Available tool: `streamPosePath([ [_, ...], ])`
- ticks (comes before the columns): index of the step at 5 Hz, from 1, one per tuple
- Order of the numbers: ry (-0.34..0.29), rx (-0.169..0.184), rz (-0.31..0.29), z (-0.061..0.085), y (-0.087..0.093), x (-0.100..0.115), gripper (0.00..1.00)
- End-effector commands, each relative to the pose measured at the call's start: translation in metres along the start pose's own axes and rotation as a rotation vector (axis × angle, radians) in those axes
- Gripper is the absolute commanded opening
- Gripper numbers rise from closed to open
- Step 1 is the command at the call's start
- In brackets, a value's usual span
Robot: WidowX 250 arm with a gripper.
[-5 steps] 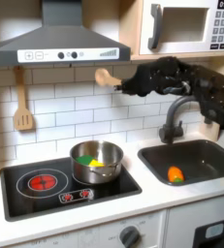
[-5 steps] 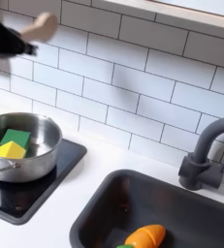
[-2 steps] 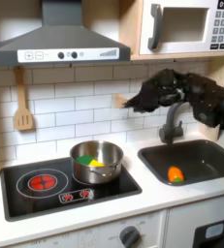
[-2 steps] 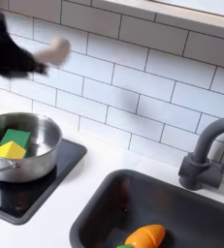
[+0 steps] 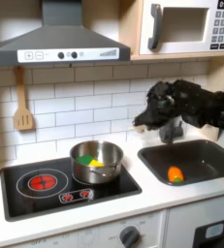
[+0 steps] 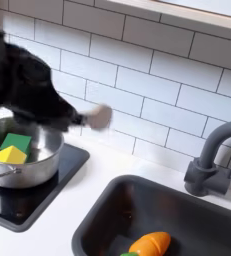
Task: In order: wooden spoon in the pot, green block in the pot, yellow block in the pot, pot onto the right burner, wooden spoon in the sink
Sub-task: 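Take the wooden spoon out of the pot and put it in the sink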
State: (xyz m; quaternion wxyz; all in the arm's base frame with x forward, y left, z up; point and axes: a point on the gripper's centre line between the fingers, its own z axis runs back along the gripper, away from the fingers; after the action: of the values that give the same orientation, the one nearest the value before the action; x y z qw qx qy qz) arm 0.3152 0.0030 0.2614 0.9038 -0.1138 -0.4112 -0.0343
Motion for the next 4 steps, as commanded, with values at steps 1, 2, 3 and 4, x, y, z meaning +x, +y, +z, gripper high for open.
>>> streamPosePath([
  [1,0.137,-0.094,0.009,-0.025,-0.014,-0.025,0.0],
  [2,0.179,-0.12,-0.001,-0.032,-0.027,-0.039,0.0],
  [3,0.215,-0.149,0.004,-0.037,-0.036,-0.052,0.0],
  [4,0.229,-0.12,0.007,-0.035,-0.039,-0.059,1.0],
])
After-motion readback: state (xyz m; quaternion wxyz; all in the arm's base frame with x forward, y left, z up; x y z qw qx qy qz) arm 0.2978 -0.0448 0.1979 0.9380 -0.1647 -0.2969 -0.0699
